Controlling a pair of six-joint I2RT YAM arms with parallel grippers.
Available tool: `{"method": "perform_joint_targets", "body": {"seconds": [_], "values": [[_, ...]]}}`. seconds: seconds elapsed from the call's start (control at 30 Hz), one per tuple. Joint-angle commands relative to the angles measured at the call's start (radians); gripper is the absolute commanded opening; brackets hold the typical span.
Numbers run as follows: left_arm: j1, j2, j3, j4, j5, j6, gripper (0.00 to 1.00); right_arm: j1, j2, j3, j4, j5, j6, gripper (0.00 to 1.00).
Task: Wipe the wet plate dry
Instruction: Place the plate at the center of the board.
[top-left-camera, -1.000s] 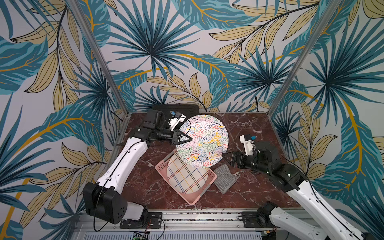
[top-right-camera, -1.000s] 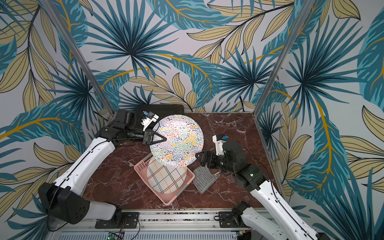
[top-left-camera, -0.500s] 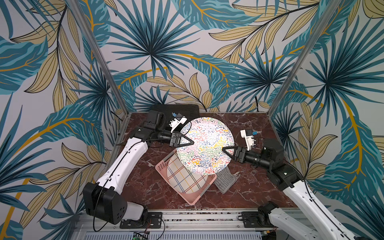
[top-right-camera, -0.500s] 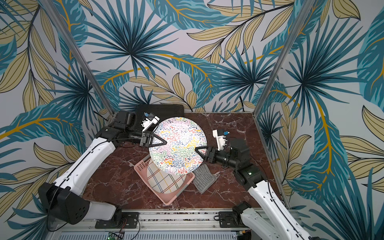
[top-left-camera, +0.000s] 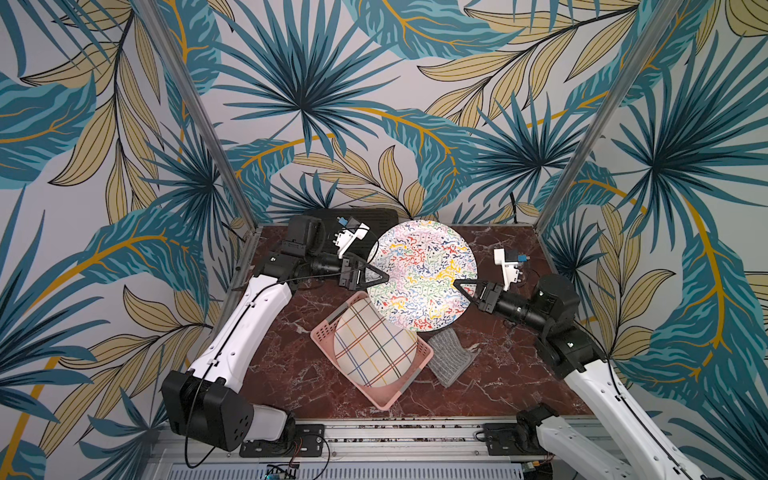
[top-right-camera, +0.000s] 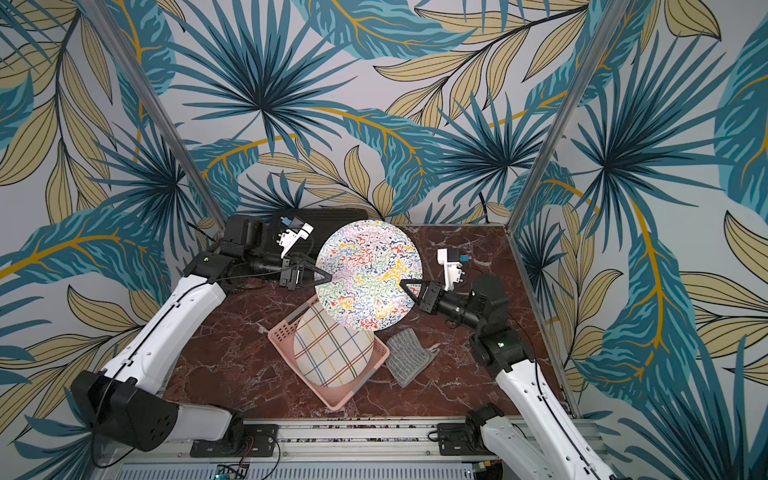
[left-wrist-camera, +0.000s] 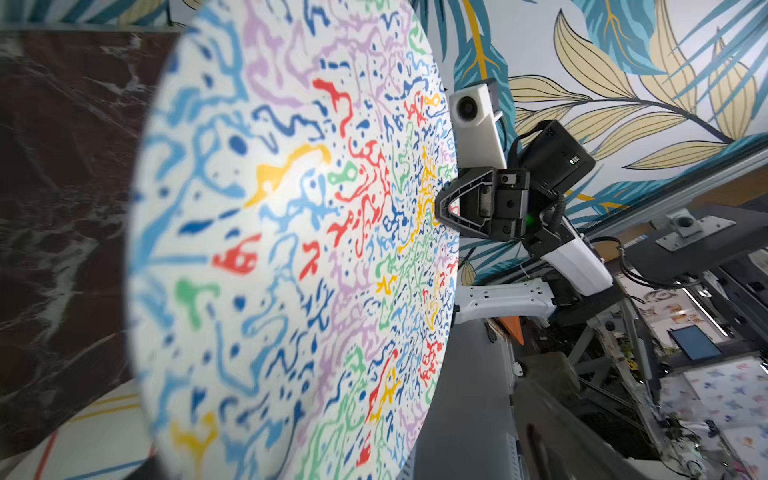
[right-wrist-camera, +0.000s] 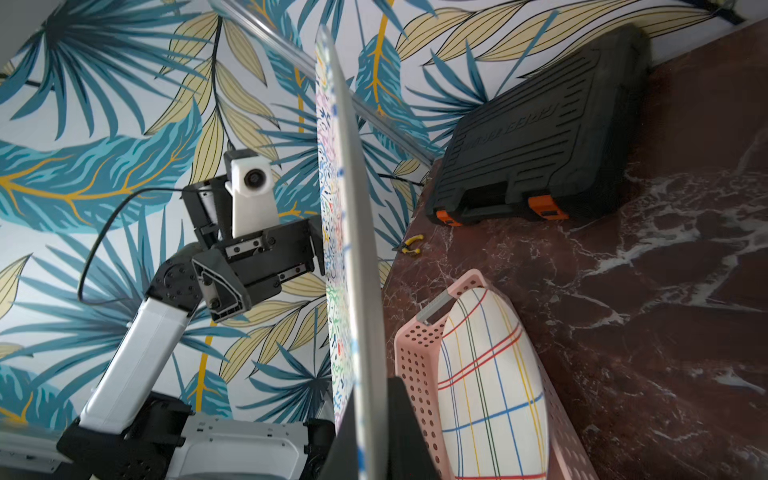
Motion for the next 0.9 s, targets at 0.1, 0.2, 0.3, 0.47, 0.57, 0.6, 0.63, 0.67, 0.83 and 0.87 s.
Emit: {"method": "perform_joint_targets", "body": {"seconds": [0.1, 0.2, 0.3, 0.47, 0.57, 0.6, 0.63, 0.67, 0.83, 0.87], "values": [[0.111, -0.075, 0.014, -0.046, -0.338, 0.09, 1.0, -0.176, 0.119, 0.025, -0.011, 0.2, 0.166, 0.0], [0.119, -0.108, -0.042, -0.079, -0.502, 0.174, 1.0, -0.234, 0.181, -0.016, 0.024, 0.276, 0.249, 0.0], [0.121, -0.123, -0.097, -0.14, -0.545, 0.274, 1.0, -0.278, 0.256, -0.057, 0.133, 0.306, 0.308, 0.0], [0.126, -0.122, -0.159, -0.258, -0.539, 0.411, 1.0, -0.334, 0.419, -0.048, 0.241, 0.335, 0.29, 0.0], [0.13, -0.135, -0.225, -0.238, -0.53, 0.415, 1.0, -0.36, 0.525, -0.029, 0.3, 0.308, 0.283, 0.0], [0.132, -0.143, -0.249, -0.221, -0.524, 0.411, 1.0, -0.368, 0.573, -0.018, 0.308, 0.298, 0.283, 0.0], [0.133, -0.149, -0.276, -0.203, -0.515, 0.406, 1.0, -0.374, 0.611, -0.01, 0.328, 0.291, 0.285, 0.0], [0.132, -0.154, -0.3, -0.185, -0.506, 0.399, 1.0, -0.382, 0.65, -0.007, 0.356, 0.286, 0.287, 0.0], [0.14, -0.171, -0.362, -0.142, -0.482, 0.395, 1.0, -0.4, 0.786, 0.039, 0.407, 0.306, 0.246, 0.0], [0.14, -0.173, -0.371, -0.134, -0.481, 0.393, 1.0, -0.403, 0.812, 0.059, 0.405, 0.307, 0.236, 0.0]]}}
